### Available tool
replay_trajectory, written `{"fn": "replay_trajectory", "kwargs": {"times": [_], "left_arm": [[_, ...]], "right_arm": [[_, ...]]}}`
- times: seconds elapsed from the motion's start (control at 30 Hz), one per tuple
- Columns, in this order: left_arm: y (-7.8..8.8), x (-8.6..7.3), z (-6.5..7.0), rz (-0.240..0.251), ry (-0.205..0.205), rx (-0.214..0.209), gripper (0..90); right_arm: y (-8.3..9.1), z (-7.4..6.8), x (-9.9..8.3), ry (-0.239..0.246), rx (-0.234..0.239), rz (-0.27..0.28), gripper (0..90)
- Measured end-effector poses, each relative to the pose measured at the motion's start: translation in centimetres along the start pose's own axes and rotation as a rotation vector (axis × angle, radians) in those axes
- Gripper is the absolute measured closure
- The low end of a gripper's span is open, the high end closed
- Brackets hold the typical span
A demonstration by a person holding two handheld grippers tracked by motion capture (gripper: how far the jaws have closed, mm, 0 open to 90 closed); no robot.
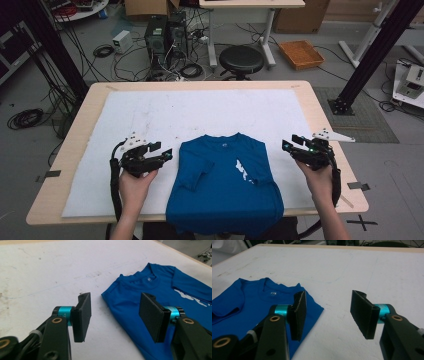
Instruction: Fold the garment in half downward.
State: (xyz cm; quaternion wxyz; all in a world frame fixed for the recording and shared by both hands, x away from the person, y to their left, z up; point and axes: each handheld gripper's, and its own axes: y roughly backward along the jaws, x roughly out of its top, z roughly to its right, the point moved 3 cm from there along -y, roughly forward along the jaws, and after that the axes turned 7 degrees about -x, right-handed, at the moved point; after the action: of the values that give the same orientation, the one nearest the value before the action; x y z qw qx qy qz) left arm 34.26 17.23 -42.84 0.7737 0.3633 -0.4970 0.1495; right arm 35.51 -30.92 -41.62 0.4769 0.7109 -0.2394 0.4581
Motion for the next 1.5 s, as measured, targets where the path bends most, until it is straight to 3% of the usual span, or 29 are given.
{"fn": "replay_trajectory", "kwargs": {"times": [0.23,0.37,0.67,0.8,0.9,0.97,1.03,1.2,1.43,1.5], "left_arm": [[-3.5,0.5,-0.5,-0.051,0.077,-0.028,51.9],[-5.1,0.5,-0.5,-0.099,0.077,-0.014,57.2],[-6.9,0.0,-1.1,-0.158,0.124,0.001,60.0],[-7.2,-0.2,-1.1,-0.182,0.107,0.016,65.0],[-7.2,-0.3,-1.1,-0.187,0.106,0.018,69.9],[-7.3,-0.4,-1.2,-0.198,0.102,0.027,76.1],[-7.3,-0.4,-1.3,-0.199,0.101,0.033,77.6],[-7.1,0.3,-1.4,-0.152,0.102,0.036,66.7],[-8.4,1.6,-1.4,-0.152,0.078,0.010,63.6],[-9.1,1.8,-1.5,-0.179,0.078,0.010,62.3]], "right_arm": [[-2.3,-0.7,-0.2,0.001,0.009,-0.038,60.0],[-3.8,-0.8,-0.7,-0.005,-0.007,-0.096,65.0],[-6.7,-1.0,-1.4,-0.017,-0.015,-0.193,63.3],[-7.7,-1.8,-1.8,0.024,-0.020,-0.236,63.5],[-8.2,-2.3,-2.0,0.067,-0.029,-0.268,69.0],[-8.3,-2.5,-2.0,0.090,-0.046,-0.264,79.5],[-8.3,-2.6,-2.0,0.101,-0.041,-0.268,81.1],[-7.8,-2.4,-1.6,0.093,-0.049,-0.232,72.9],[-8.6,-2.4,-0.3,0.073,-0.045,-0.213,65.3],[-9.1,-2.5,-0.2,0.074,-0.043,-0.220,63.6]]}}
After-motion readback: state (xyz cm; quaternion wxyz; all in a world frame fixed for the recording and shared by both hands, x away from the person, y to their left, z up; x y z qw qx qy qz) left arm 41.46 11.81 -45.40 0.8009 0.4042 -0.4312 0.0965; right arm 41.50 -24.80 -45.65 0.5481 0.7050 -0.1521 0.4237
